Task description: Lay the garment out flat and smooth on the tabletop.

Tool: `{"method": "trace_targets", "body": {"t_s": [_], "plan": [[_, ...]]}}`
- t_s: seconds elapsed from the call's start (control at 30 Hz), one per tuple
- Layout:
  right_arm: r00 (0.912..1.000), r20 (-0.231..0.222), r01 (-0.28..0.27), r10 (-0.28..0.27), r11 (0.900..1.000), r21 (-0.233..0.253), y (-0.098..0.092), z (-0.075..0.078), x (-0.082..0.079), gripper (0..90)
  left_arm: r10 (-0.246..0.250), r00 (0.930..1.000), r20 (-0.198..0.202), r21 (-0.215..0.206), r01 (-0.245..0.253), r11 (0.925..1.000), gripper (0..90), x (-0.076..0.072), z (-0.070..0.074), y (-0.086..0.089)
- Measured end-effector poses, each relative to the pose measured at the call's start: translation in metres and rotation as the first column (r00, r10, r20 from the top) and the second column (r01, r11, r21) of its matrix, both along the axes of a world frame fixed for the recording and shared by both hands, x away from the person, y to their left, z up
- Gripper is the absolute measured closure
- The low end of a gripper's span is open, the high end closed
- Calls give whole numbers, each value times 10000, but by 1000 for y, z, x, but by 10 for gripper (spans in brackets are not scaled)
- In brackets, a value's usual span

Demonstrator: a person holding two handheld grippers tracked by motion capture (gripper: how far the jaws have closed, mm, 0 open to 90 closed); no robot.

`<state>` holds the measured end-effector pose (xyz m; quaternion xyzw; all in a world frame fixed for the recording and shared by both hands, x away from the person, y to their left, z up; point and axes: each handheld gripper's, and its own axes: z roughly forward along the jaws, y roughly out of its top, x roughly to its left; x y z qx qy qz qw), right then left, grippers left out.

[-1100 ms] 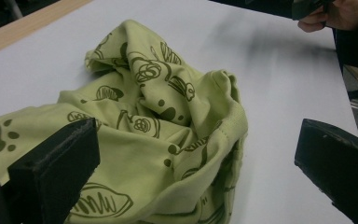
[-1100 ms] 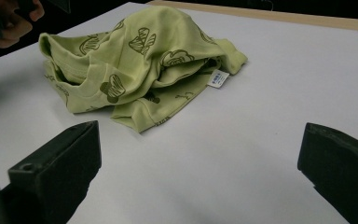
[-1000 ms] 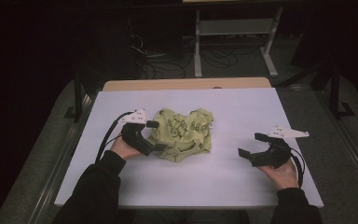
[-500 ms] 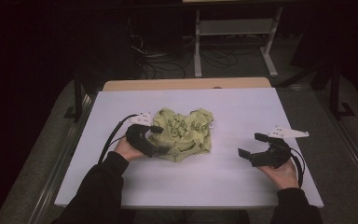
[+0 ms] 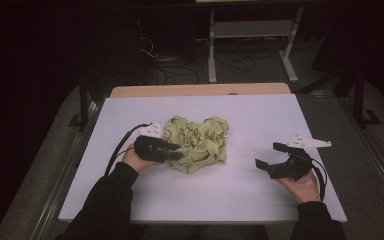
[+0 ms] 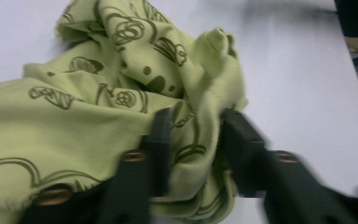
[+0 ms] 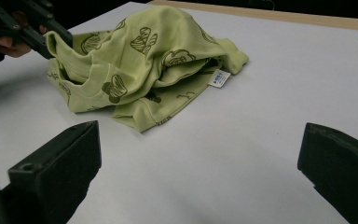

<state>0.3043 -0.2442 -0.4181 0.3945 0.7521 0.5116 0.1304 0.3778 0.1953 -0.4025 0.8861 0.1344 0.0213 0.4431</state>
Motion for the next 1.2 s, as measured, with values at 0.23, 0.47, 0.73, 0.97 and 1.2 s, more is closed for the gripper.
{"method": "trace_targets", "body": {"t_s": [0.23,0.47,0.73,0.97,1.2], "plan": [[10000,-4,-6,6,10000,-5,0,0,0,0,204,9997,97,-110,-203,9997,867,1,4,4],[10000,-39,-25,25,10000,8,0,0,0,0,237,9995,198,-386,-229,9990,871,1,17,11],[10000,-36,-29,29,10000,1,1,0,0,0,424,9973,606,-492,-394,9980,872,2,33,18],[10000,-44,-37,37,10000,-7,1,-1,0,0,605,9939,924,-539,-557,9970,872,4,46,24],[10000,31,-68,68,10000,30,2,1,1,0,836,9896,1172,-831,-742,9938,872,5,57,34]]}}
